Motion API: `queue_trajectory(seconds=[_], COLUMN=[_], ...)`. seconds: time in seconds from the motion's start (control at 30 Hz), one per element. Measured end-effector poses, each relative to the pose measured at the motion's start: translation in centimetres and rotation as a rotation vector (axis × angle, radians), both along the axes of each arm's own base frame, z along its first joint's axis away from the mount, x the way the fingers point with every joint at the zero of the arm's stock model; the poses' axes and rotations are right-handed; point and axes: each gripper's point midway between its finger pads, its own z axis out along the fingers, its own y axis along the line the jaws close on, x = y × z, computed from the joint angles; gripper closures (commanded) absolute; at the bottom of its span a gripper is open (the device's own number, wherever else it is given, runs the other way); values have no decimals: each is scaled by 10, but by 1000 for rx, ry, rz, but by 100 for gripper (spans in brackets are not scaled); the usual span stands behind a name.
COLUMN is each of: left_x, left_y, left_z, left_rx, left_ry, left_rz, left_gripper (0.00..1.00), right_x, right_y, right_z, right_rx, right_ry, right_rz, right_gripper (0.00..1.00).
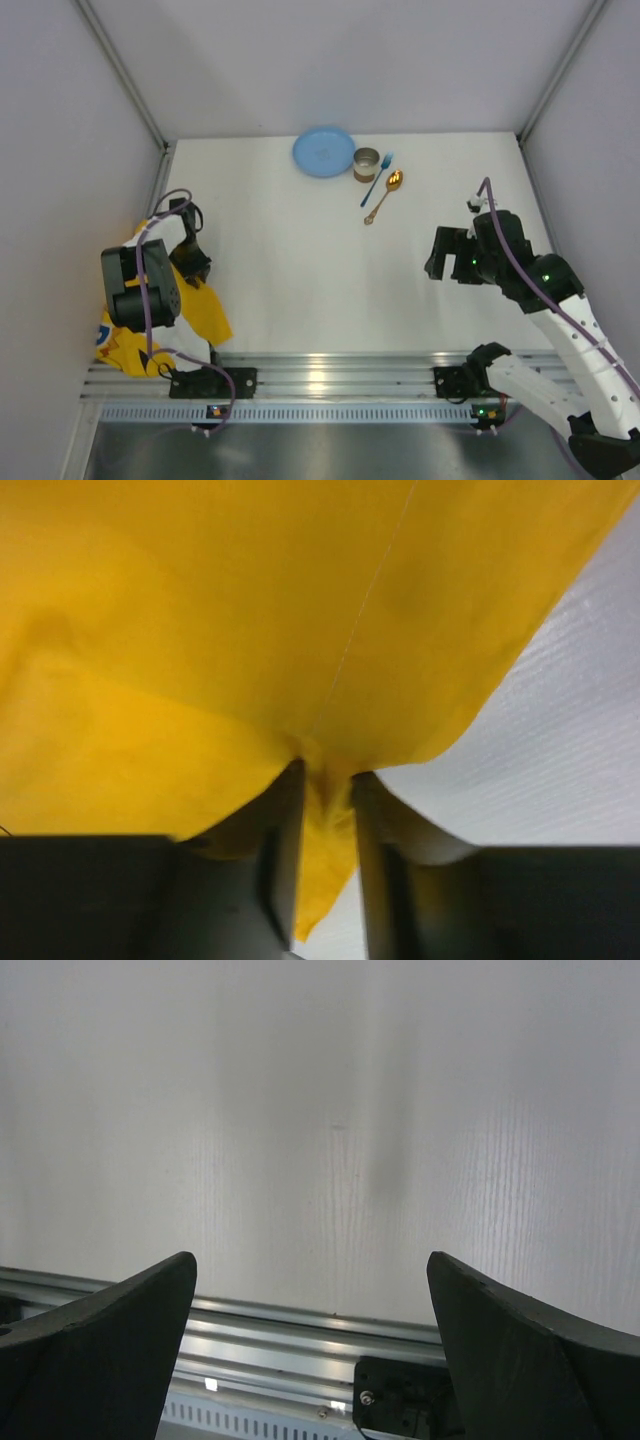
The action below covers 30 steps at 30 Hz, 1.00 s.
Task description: Set the dinner table for one person
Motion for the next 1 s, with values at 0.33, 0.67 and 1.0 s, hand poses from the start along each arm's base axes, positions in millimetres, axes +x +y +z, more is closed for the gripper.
queue_trajectory(seconds=[0.33, 0.67, 1.0], left_x=[4, 36, 54], left_y=[0, -127, -338], left_z=[-2, 9, 26], left_rx=[-11, -88, -262], left_ry=[-3, -90, -178], left_rz=[-32, -293, -557], left_gripper=[100, 100, 100], right_x=[1, -4, -24], right_y=[-2, -9, -30], right_z=[-1, 2, 0], right_rx=[9, -3, -64], right_ry=[4, -14, -11], right_rz=[-40, -55, -75], right_gripper=[0, 0, 0])
